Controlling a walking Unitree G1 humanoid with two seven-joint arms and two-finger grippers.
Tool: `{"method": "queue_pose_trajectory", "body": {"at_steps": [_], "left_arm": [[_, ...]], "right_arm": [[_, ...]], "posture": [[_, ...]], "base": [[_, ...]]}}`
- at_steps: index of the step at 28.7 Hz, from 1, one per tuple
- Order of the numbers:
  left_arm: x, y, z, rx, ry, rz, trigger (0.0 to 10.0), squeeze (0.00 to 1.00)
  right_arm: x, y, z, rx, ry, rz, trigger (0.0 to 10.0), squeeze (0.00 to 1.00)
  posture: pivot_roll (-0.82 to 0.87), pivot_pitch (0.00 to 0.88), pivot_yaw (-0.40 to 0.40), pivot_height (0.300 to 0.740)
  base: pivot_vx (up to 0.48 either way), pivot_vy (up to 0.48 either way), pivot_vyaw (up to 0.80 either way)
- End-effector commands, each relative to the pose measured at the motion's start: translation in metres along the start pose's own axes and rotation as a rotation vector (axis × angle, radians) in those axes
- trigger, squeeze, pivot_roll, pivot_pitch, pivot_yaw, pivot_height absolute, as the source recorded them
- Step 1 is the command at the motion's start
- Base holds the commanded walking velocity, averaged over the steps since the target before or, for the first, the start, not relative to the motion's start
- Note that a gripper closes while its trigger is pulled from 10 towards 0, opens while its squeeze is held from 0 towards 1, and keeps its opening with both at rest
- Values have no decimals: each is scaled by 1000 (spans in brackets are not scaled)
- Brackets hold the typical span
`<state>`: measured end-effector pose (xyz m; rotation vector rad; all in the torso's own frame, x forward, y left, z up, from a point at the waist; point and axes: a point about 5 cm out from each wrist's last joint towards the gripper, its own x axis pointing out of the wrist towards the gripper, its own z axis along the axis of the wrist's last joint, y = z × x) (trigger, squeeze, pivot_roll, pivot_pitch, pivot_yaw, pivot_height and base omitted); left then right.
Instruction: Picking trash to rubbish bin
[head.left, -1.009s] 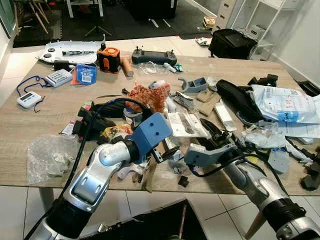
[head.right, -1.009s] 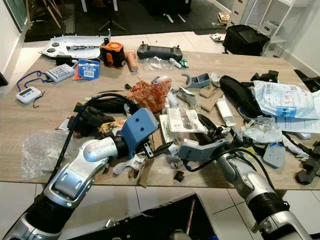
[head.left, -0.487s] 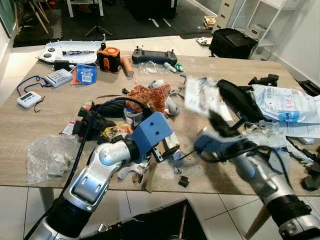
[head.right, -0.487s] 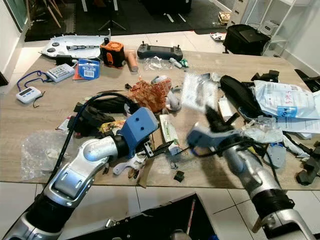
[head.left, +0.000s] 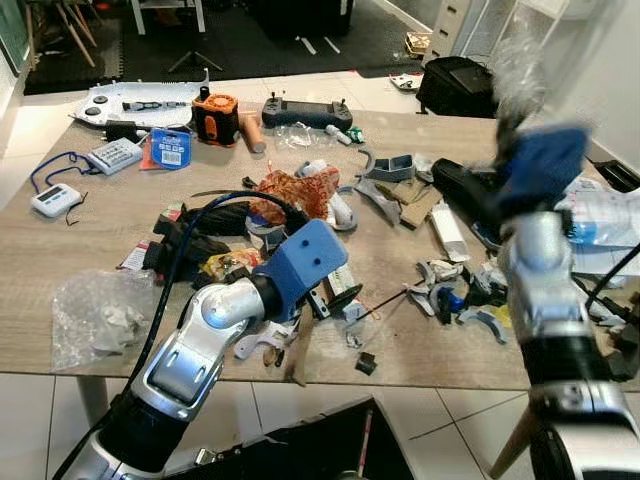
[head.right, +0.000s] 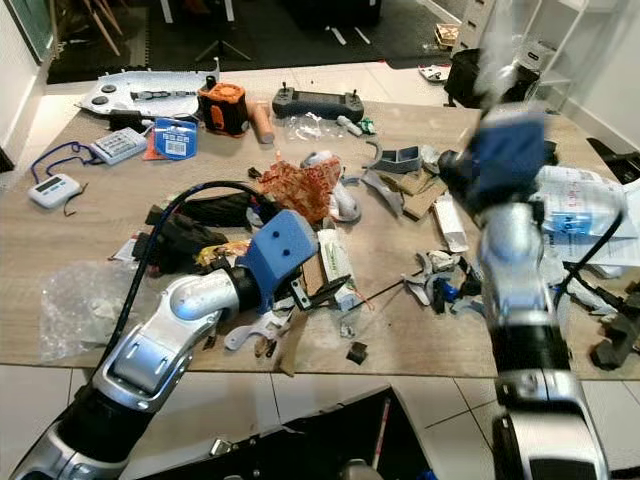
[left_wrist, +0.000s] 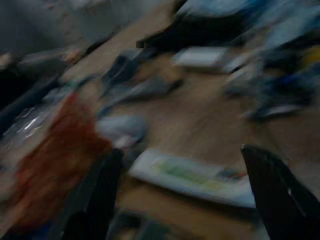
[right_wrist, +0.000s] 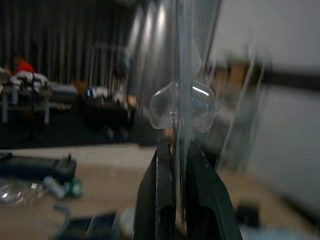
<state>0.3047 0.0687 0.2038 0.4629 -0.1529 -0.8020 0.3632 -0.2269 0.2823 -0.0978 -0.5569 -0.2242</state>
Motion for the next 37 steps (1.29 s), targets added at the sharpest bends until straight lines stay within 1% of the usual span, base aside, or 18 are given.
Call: {"method": "queue_pose_trajectory", "body": {"at_steps": [1, 2, 3, 5, 6, 7, 10, 11, 13, 15, 16, 17, 20, 25, 27, 28, 29, 37], "left_arm": [[1, 12, -4, -18, 13, 125, 10000, 0], [-1, 22, -6, -61, 23, 229, 10000, 0], [-2, 29, -7, -107, 18, 299, 10000, 0], [-5, 38, -9, -170, 8, 383, 10000, 0], [-9, 44, -11, -213, 13, 450, 10000, 0], [-9, 44, -11, -213, 13, 450, 10000, 0], [-14, 52, -15, -254, 24, 553, 10000, 0], [-15, 52, -15, -252, 20, 563, 10000, 0], [-16, 50, -15, -257, 18, 572, 10000, 0], [-16, 38, -13, -277, -8, 482, 10000, 0], [-16, 38, -13, -277, -8, 482, 10000, 0], [-16, 29, -11, -287, -15, 395, 10000, 0], [-18, 26, -11, -283, -14, 358, 10000, 0], [-25, 35, -17, -330, -2, 455, 10000, 0], [-30, 44, -20, -360, 5, 546, 10000, 0], [-30, 44, -20, -360, 5, 546, 10000, 0], [-33, 50, -25, -388, 37, 615, 10000, 0], [-35, 55, -26, -402, 29, 666, 10000, 0]], "right_arm": [[-4, -4, -12, 77, 76, -36, 980, 0], [-4, -1, -8, 158, 61, -31, 1294, 0], [-5, 3, -4, 203, 42, -13, 3569, 0], [-6, 8, 1, 265, 14, 23, 3569, 0], [-10, 17, 4, 330, -1, 65, 0, 0], [-10, 17, 4, 330, -1, 65, 0, 0], [-21, 36, 9, 427, -5, 145, 0, 0], [-24, 42, 9, 430, 1, 165, 10000, 0], [-31, 51, 12, 440, 7, 209, 10000, 0], [-38, 65, 9, 402, 57, 299, 10000, 0], [-38, 65, 9, 402, 57, 299, 10000, 0], [-42, 72, 5, 376, 96, 348, 10000, 0], [-46, 74, 4, 351, 106, 368, 10000, 0], [-57, 80, -1, 303, 127, 412, 10000, 0], [-62, 81, -4, 307, 151, 402, 10000, 0], [-62, 81, -4, 307, 151, 402, 10000, 0], [-64, 83, -4, 294, 157, 408, 10000, 0], [-67, 84, -4, 251, 152, 427, 10000, 0]], "posture": [[3, 129, -27, 740], [3, 129, -27, 740], [2, 127, -19, 740], [2, 127, -19, 740], [2, 125, -9, 740], [2, 125, -9, 740], [6, 124, -8, 740], [6, 124, -8, 740], [7, 126, -12, 740], [3, 121, -7, 740], [3, 121, -7, 740], [3, 118, -5, 740], [1, 114, -8, 740], [1, 108, -16, 740], [11, 100, -22, 740], [11, 100, -22, 740], [14, 93, -22, 740], [10, 87, -19, 740]], "base": [[0, 0, 0], [0, 0, 0], [0, 0, 0], [0, 0, 0], [0, 0, 0], [0, 0, 0], [0, 0, 0], [0, 0, 0], [0, 0, 0], [0, 0, 0], [0, 0, 0], [0, 0, 0], [0, 0, 0], [0, 0, 0], [0, 0, 0], [0, 0, 0], [0, 0, 0], [0, 0, 0]]}}
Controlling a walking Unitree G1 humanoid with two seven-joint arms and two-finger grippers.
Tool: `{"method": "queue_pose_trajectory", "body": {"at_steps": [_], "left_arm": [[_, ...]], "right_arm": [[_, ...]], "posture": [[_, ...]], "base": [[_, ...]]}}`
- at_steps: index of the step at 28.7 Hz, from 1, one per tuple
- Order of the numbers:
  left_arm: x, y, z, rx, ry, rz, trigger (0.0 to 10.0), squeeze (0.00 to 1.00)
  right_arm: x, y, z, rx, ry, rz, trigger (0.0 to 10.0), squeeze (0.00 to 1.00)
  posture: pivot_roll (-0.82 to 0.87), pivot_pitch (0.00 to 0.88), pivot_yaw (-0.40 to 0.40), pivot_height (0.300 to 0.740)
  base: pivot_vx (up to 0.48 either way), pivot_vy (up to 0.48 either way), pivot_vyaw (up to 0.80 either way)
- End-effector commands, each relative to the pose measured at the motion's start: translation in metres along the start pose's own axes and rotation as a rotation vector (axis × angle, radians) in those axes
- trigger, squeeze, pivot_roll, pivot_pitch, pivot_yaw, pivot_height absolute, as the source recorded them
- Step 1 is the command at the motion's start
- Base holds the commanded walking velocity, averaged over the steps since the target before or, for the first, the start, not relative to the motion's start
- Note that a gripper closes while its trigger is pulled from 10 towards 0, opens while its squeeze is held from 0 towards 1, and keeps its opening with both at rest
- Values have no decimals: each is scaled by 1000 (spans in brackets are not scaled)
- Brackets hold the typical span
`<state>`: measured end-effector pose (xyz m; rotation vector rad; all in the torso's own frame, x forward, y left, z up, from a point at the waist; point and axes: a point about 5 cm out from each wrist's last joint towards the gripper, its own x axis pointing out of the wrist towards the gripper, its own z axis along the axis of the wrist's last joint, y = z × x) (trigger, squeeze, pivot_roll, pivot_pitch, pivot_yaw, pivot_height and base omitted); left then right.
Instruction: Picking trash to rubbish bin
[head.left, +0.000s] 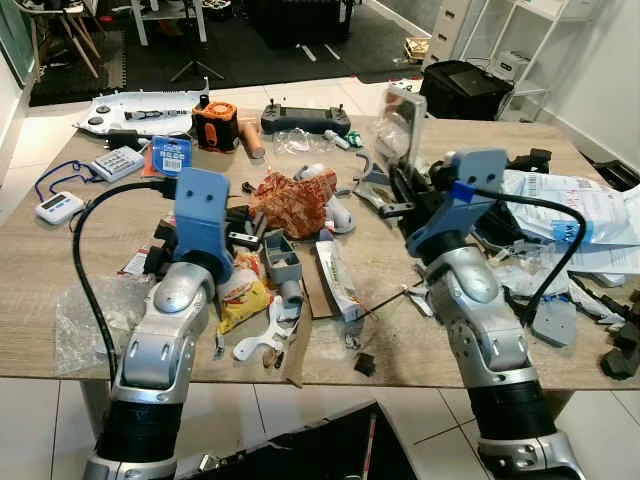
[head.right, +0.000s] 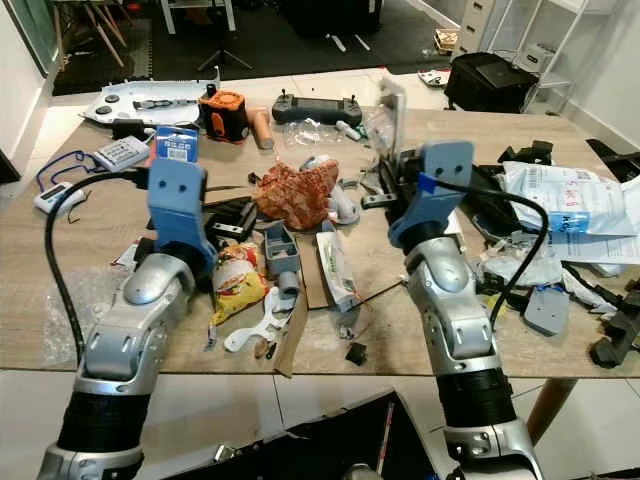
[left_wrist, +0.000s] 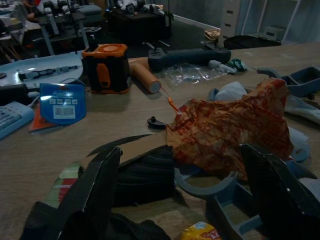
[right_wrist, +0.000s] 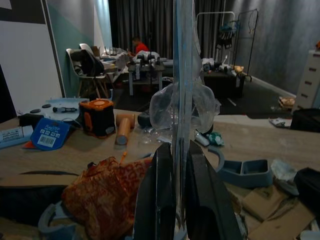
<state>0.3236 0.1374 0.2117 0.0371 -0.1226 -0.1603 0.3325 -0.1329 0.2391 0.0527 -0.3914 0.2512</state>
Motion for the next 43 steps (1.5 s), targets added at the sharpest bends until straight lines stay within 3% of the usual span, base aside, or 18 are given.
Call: {"method": "queue_pose_trajectory", "body": {"at_steps": [1, 21, 33, 43], "left_arm": [[1, -2, -4, -16, 16, 4, 10000, 0], [1, -33, -2, 12, -8, -93, 10000, 0], [-1, -35, -4, 16, -3, -103, 10000, 0], [-2, -35, -9, 40, 35, -110, 10000, 0]], "right_arm": [[-3, -1, 2, -7, -4, 0, 10000, 0], [-7, -18, 7, 27, -22, -141, 10000, 0], [-10, -24, 11, 7, -25, -171, 10000, 0], [-18, -45, -1, -48, 64, -280, 10000, 0]], "posture": [[10, 87, -19, 740], [-9, 104, -18, 740], [-8, 117, -19, 740], [-7, 127, -15, 740]], "base": [[0, 0, 0], [0, 0, -720], [0, 0, -800], [0, 0, -800]]}}
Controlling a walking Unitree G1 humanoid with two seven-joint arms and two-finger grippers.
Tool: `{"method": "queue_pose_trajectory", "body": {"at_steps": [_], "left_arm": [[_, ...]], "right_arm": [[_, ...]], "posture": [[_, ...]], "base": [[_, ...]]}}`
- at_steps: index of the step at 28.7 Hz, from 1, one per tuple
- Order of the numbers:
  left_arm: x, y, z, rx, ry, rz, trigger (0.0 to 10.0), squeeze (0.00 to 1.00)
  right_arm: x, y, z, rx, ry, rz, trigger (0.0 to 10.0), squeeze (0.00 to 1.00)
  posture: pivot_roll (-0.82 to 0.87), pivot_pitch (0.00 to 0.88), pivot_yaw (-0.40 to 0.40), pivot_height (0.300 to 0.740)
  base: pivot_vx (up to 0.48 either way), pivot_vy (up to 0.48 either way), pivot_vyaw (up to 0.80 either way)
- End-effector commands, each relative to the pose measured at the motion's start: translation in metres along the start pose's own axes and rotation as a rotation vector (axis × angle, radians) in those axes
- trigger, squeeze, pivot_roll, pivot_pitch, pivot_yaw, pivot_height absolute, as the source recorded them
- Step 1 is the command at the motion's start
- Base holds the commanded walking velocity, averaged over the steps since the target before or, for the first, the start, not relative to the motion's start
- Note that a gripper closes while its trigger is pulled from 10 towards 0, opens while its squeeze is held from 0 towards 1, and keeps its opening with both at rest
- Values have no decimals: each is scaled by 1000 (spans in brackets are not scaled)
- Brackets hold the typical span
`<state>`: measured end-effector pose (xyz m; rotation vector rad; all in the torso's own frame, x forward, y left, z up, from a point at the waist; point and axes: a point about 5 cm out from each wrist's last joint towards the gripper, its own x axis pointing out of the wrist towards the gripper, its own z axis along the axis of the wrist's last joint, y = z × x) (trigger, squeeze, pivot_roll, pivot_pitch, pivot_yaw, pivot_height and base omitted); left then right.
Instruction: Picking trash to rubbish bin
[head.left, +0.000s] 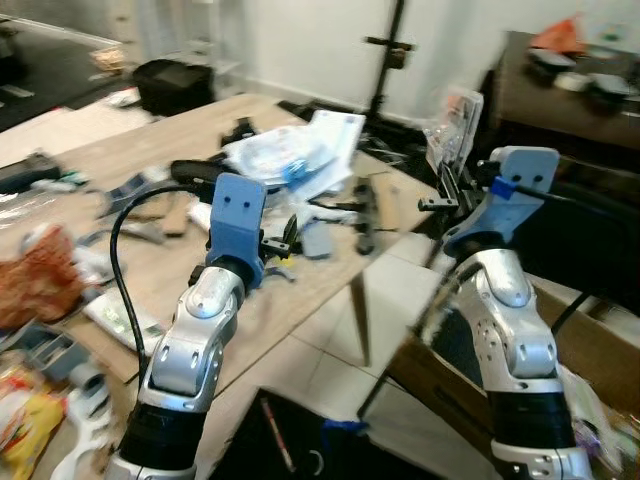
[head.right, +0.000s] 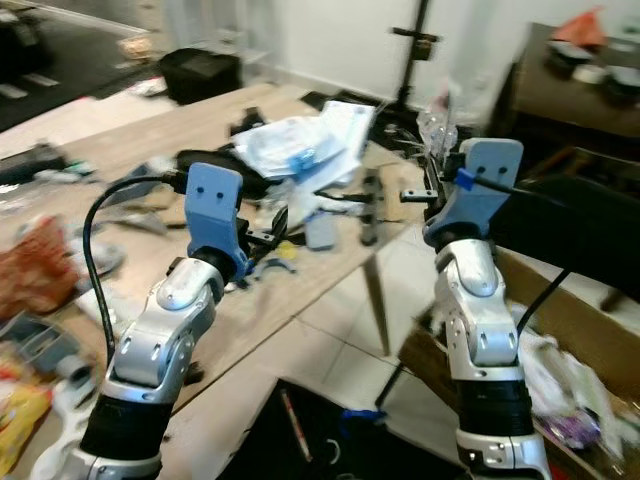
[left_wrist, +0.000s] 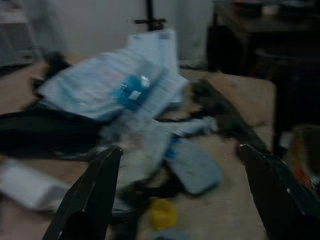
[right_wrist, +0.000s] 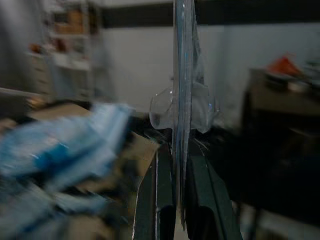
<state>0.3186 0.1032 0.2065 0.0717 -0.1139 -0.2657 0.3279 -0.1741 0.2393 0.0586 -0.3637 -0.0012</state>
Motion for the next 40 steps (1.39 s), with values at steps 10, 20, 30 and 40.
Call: {"method": "queue_pose_trajectory", "body": {"at_steps": [10, 20, 30, 40], "left_arm": [[-2, -1, -5, 3, 21, -17, 10000, 0], [-3, -2, -5, -15, 22, -26, 10000, 0], [-4, -3, -8, -10, 36, -43, 10000, 0], [-3, -5, -10, -12, 40, -56, 10000, 0]], "right_arm": [[-5, -19, -13, -35, 84, -85, 10000, 0], [-8, -18, -19, -29, 115, -100, 10000, 0], [-14, -20, -32, -44, 170, -114, 10000, 0], [-15, -22, -33, -53, 181, -123, 10000, 0]], "posture": [[-10, 131, -13, 740], [-10, 131, -13, 740], [-11, 128, -10, 740], [-15, 130, -12, 740]], "base": [[0, 0, -800], [0, 0, -800], [0, 0, -800], [0, 0, -800]]}}
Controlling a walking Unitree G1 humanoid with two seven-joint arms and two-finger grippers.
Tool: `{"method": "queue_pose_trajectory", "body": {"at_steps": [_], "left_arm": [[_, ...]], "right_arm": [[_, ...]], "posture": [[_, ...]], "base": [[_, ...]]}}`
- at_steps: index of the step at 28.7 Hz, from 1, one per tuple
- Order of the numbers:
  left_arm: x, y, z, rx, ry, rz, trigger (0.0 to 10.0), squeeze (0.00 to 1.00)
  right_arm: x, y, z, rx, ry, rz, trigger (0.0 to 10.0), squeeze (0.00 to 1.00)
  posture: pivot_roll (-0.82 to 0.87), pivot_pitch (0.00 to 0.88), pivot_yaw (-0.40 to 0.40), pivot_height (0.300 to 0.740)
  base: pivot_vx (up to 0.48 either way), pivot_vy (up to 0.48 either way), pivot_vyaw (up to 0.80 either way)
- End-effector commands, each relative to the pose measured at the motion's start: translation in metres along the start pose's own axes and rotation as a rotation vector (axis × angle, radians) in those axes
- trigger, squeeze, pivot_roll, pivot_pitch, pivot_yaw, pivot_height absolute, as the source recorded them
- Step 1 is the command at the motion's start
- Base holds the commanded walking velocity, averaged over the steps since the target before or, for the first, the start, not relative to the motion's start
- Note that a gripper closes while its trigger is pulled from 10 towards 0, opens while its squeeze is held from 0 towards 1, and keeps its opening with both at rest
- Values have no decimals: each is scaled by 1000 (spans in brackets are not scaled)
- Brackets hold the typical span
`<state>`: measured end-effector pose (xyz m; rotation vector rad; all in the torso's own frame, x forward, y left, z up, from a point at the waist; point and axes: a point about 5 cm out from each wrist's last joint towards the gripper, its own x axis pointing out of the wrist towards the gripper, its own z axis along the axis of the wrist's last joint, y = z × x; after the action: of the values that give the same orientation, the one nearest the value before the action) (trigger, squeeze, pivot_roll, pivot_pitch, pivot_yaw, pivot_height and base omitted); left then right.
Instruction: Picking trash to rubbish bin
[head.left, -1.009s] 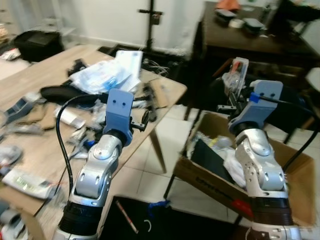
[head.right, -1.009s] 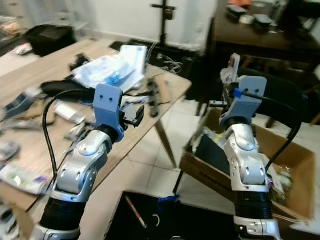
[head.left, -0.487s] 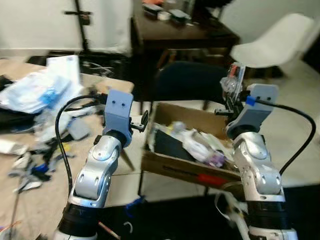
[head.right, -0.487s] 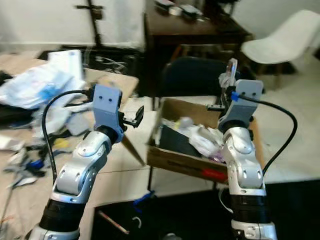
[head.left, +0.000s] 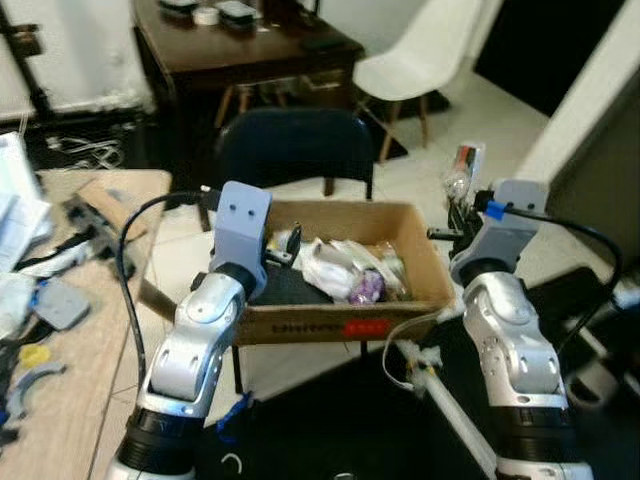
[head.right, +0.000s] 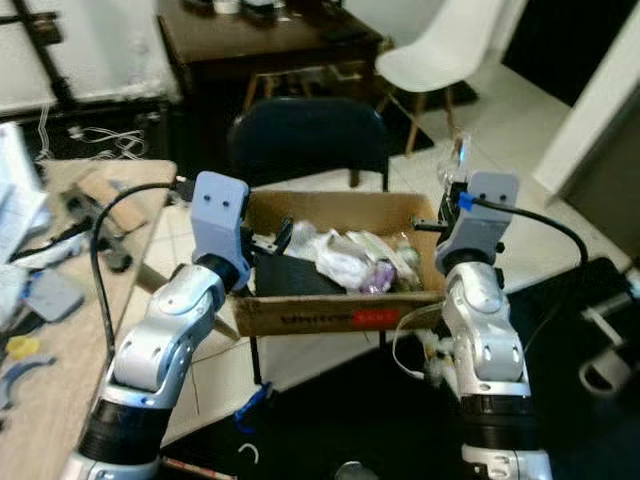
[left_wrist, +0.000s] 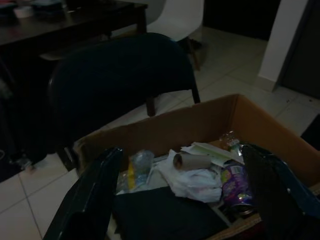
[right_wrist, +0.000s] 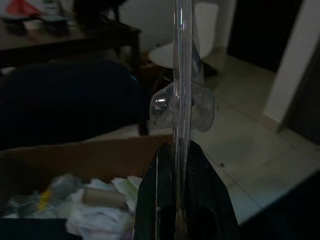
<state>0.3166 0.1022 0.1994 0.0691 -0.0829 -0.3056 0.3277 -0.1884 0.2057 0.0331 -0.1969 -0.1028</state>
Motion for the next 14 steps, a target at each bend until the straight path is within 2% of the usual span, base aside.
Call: {"method": "queue_pose_trajectory", "body": {"at_steps": [1, 6, 8, 14], "left_arm": [[-1, -3, -3, -3, 11, -15, 10000, 0], [-1, -5, -4, -10, 18, -22, 10000, 0], [-1, -5, -4, -9, 27, -20, 10000, 0], [-1, -4, -6, 6, 26, -11, 10000, 0]], "right_arm": [[-2, -6, -3, -8, 17, -23, 10000, 0], [0, -9, -5, -7, 29, -32, 10000, 0], [0, -10, -6, 22, 43, -32, 10000, 0], [3, -7, -1, 17, 17, 17, 10000, 0]], "posture": [[-15, 130, -12, 740], [-15, 130, -14, 740], [-15, 130, -14, 740], [-16, 132, -15, 740]], "base": [[0, 0, -800], [0, 0, -800], [0, 0, -644], [0, 0, 0]]}}
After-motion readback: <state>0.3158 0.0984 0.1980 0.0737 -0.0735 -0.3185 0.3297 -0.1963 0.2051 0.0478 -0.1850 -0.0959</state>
